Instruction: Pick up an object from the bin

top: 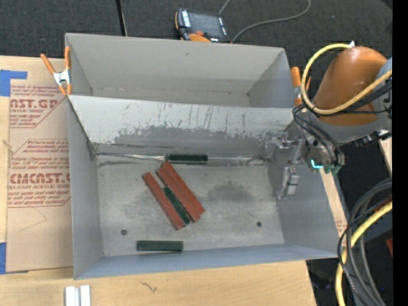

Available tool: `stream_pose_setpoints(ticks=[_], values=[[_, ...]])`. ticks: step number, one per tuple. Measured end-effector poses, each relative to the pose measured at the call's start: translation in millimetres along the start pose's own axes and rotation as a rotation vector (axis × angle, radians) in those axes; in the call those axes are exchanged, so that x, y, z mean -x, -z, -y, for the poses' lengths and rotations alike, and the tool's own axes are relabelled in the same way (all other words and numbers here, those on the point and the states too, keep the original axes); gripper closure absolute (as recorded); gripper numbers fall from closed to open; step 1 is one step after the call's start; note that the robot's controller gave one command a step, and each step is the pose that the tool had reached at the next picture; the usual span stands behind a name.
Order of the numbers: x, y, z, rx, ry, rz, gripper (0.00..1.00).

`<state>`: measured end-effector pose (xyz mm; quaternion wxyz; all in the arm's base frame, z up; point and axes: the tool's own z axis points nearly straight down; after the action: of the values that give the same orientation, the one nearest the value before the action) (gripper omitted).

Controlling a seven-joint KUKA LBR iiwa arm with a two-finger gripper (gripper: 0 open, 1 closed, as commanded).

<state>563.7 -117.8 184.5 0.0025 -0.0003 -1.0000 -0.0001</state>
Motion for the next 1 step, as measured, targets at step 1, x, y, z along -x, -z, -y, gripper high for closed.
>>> stream_pose_setpoints(ticks=[1], values=[[17.8,-119.5,-94.8,0.003,0.113,0.001,0.00]])
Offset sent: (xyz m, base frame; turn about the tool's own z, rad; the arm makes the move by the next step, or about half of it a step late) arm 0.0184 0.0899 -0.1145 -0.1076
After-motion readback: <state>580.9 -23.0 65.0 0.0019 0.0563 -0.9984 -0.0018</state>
